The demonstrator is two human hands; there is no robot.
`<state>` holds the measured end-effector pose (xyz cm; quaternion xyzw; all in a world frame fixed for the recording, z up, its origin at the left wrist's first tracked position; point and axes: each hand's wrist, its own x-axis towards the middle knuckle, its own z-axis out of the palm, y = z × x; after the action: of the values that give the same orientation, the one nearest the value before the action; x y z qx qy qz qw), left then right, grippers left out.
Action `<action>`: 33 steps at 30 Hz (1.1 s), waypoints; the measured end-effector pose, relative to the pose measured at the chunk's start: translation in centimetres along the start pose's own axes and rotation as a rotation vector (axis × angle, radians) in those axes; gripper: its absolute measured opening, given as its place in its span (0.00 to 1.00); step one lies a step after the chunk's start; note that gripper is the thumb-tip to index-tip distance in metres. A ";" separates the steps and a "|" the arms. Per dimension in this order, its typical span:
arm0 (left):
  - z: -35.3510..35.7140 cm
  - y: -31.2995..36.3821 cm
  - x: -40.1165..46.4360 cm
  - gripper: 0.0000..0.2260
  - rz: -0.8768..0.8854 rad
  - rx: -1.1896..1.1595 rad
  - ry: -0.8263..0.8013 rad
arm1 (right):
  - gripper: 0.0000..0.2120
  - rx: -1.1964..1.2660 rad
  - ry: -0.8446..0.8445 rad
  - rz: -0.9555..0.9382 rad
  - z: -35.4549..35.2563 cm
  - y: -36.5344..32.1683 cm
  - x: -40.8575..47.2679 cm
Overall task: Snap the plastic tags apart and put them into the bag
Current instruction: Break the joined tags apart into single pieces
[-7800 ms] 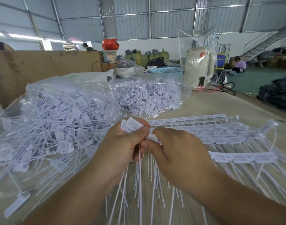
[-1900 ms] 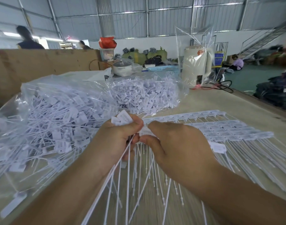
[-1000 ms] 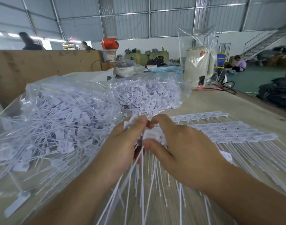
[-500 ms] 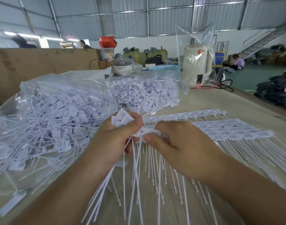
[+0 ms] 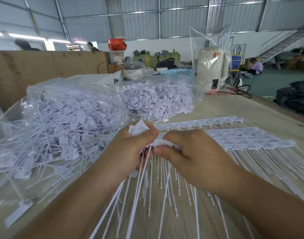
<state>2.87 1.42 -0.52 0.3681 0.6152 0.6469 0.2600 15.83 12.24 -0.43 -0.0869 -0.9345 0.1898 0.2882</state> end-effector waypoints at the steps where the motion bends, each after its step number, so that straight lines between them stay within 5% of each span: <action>1: 0.0 0.0 0.1 0.08 -0.003 0.004 0.005 | 0.19 -0.022 0.016 0.000 0.0 -0.1 0.0; 12: -0.1 0.3 0.5 0.10 -0.138 -0.135 -0.050 | 0.15 -0.331 0.183 -0.144 0.2 -1.4 -0.6; 22: 0.4 0.3 0.4 0.09 -0.432 -0.336 -0.074 | 0.10 -0.455 0.143 -0.214 0.4 -1.3 -0.2; 29: -3.5 0.1 1.5 0.05 -0.325 -0.515 0.222 | 0.17 -0.342 0.281 -0.202 -1.1 -1.9 -0.5; 33: -0.5 -0.2 0.6 0.19 -0.102 -0.108 0.106 | 0.18 -0.225 0.116 -0.053 -1.3 -1.1 -0.1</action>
<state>2.11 1.56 -0.60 0.2870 0.6104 0.6836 0.2789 16.58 11.63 0.94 -0.1048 -0.9337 0.0709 0.3349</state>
